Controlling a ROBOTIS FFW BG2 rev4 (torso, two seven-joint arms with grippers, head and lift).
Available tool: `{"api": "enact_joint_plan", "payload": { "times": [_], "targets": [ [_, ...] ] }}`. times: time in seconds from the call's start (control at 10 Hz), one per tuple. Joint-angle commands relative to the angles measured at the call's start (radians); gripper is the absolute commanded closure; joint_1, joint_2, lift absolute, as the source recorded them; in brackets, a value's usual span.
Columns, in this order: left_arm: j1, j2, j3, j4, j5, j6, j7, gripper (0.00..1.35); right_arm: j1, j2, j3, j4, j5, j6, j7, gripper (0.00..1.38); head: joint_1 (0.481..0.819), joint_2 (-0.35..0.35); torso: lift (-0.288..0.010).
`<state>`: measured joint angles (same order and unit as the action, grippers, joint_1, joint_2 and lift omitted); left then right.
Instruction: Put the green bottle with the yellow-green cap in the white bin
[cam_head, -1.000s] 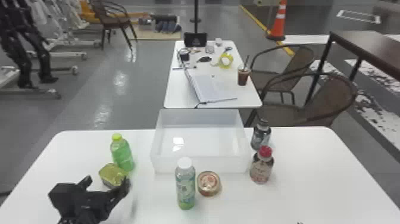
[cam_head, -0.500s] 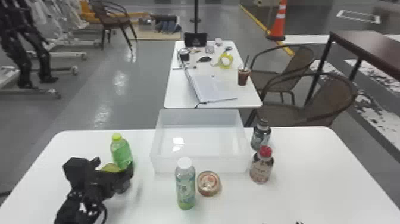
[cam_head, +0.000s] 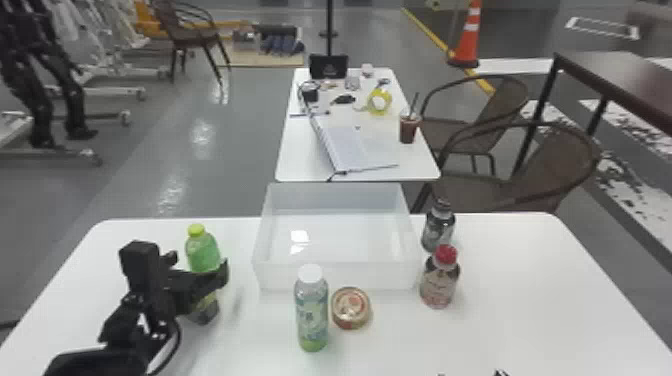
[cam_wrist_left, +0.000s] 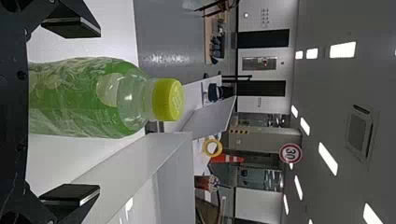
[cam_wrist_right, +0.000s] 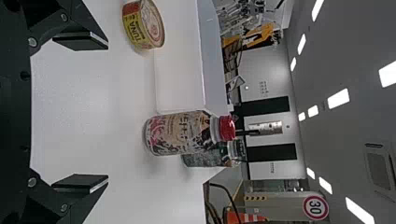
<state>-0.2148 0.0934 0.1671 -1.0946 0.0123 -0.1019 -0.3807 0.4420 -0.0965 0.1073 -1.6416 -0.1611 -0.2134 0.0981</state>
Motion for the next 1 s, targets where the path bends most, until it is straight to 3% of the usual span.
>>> {"api": "enact_joint_plan", "payload": {
  "times": [0.0,0.2,0.4,0.5,0.9],
  "targets": [
    [-0.024,0.002,-0.003,0.027,-0.009,0.014,-0.003,0.13,0.0,0.001,0.0,0.002,0.0,0.0,0.0,0.27,0.549,0.0,-0.1],
    [-0.055,0.006,-0.003,0.056,-0.037,0.028,-0.023,0.21,0.0,0.003,0.0,0.002,0.0,0.0,0.002,0.27,0.549,0.0,-0.1],
    [-0.061,0.006,0.009,0.058,-0.063,0.033,-0.02,0.55,-0.002,0.005,0.0,0.003,-0.002,-0.001,0.002,0.27,0.549,0.0,-0.1],
    [-0.06,0.005,0.014,0.058,-0.069,0.033,-0.018,0.63,-0.002,0.005,0.0,0.005,-0.002,0.0,0.002,0.27,0.549,0.0,-0.1],
    [-0.052,0.002,0.02,0.039,-0.101,0.018,-0.013,0.65,-0.002,0.003,-0.001,0.005,-0.003,0.0,0.003,0.27,0.549,0.0,-0.1]
  ]
}}
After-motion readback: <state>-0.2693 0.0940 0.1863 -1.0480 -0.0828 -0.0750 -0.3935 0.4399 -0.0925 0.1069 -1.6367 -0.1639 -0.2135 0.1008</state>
